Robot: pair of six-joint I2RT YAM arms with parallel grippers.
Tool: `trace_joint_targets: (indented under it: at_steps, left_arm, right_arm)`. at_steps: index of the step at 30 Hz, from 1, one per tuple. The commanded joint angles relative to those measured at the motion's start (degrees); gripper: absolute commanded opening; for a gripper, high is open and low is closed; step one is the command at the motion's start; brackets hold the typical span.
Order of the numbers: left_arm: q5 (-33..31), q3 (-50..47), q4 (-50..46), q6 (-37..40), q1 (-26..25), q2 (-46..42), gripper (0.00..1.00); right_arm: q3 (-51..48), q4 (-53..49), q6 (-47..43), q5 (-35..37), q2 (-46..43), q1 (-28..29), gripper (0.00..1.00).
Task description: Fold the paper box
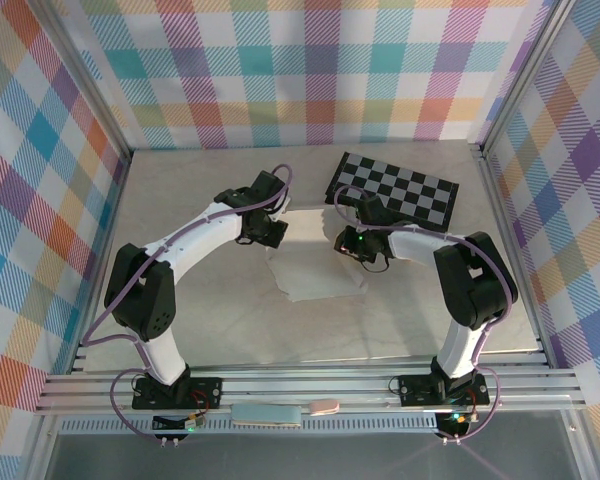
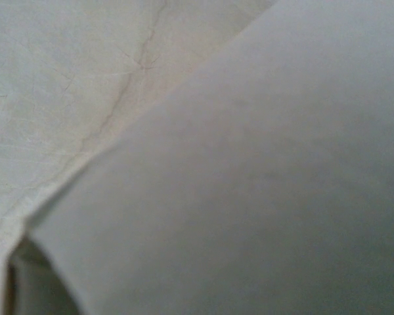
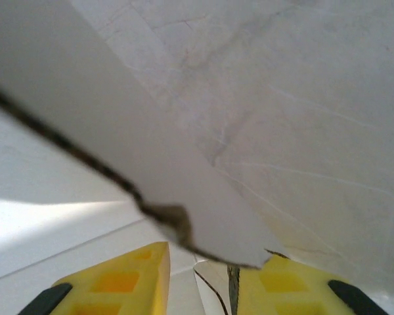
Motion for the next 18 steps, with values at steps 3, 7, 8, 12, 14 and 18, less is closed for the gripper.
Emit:
trace_joint_targets:
  at_steps: [3,7,8,12,14,18]
  left_arm:
    - [2.0,0.3,-0.6,0.3,1.0,-0.1,0.0]
    - [2.8,-0.1,-0.4,0.0,1.4,0.0,0.0]
    - [2.8,-0.2,-0.5,0.0,1.4,0.1,0.0]
    - [3.1,0.0,-0.5,0.0,1.5,0.3,0.0]
    - [3.1,0.1,-0.5,-0.1,1.5,0.4,0.0]
    - [3.4,0.3,-0.5,-0.2,1.5,0.8,0.0]
  right_arm:
    - [-4.3,8.3,-1.7,-2.6,-2.1,-0.4,0.31]
    - [-5.1,10.6,-1.8,-4.0,-2.4,-0.6,0.32]
    - [-4.7,10.1,-2.2,-3.9,-2.4,-0.6,0.31]
    - [-3.7,10.0,-3.8,-4.6,-2.6,-0.8,0.31]
    - [-3.4,10.2,-4.2,-5.4,-2.5,-0.8,0.31]
    - [-2.7,10.8,-4.4,-6.4,-2.4,-0.7,0.3]
